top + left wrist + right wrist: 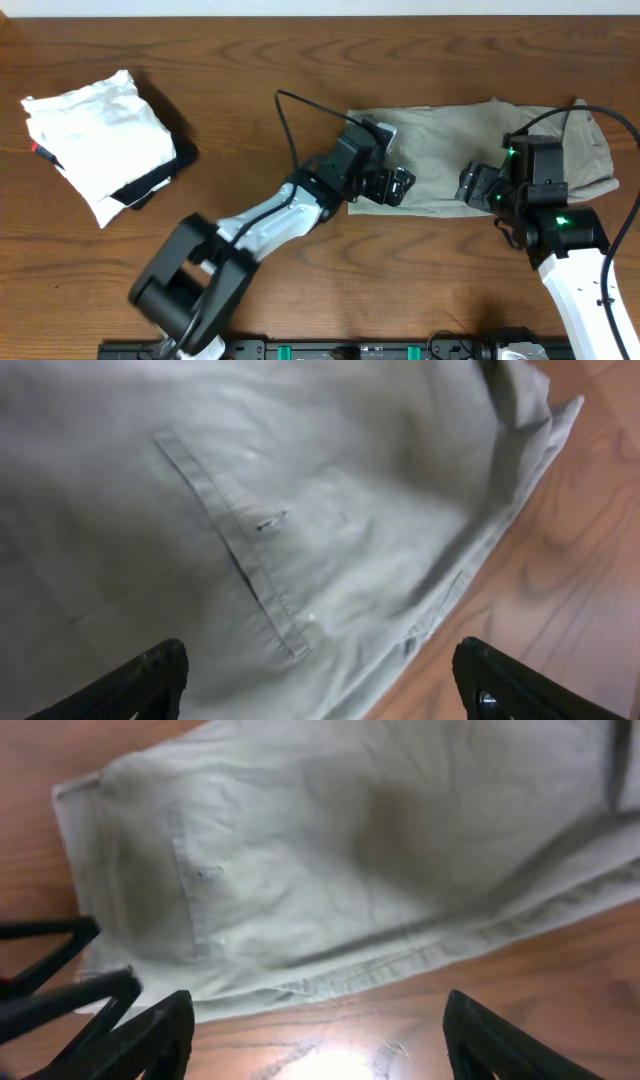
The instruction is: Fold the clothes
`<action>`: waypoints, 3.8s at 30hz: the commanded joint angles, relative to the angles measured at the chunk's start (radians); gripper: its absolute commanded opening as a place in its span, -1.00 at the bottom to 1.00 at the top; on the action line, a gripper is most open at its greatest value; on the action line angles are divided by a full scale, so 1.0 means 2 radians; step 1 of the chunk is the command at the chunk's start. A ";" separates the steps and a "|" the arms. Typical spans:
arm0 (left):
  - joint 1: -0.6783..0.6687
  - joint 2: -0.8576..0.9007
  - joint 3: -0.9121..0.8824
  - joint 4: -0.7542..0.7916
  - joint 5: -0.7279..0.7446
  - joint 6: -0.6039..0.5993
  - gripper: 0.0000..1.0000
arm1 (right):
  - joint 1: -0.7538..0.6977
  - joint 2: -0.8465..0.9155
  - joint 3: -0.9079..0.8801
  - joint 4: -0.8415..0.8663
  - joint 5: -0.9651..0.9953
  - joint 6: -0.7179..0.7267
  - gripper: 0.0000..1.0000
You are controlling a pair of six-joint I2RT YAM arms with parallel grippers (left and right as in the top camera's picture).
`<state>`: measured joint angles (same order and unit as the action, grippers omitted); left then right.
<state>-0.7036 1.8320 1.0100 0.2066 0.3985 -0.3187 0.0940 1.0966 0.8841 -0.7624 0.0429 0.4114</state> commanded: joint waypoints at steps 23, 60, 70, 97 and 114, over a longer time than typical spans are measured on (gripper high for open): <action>0.149 0.082 0.006 -0.122 0.104 -0.073 0.73 | -0.024 0.008 0.002 -0.019 0.033 -0.005 0.78; 0.205 0.081 0.006 -0.155 0.145 -0.039 0.73 | -0.291 0.277 0.002 0.179 -0.080 -0.087 0.43; 0.205 0.081 0.006 -0.155 0.145 -0.039 0.73 | -0.291 0.309 0.002 0.190 -0.083 -0.087 0.02; 0.205 0.081 0.006 -0.155 0.145 -0.039 0.73 | -0.360 0.306 0.067 0.021 -0.004 -0.044 -0.85; 0.205 0.081 0.006 -0.155 0.145 -0.039 0.73 | -0.382 0.306 0.126 0.035 -0.310 -0.128 -0.45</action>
<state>-0.3019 1.9484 1.0603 -0.0734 0.7486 -0.3954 -0.6884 1.7084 1.0786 -0.7105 -0.2722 0.2455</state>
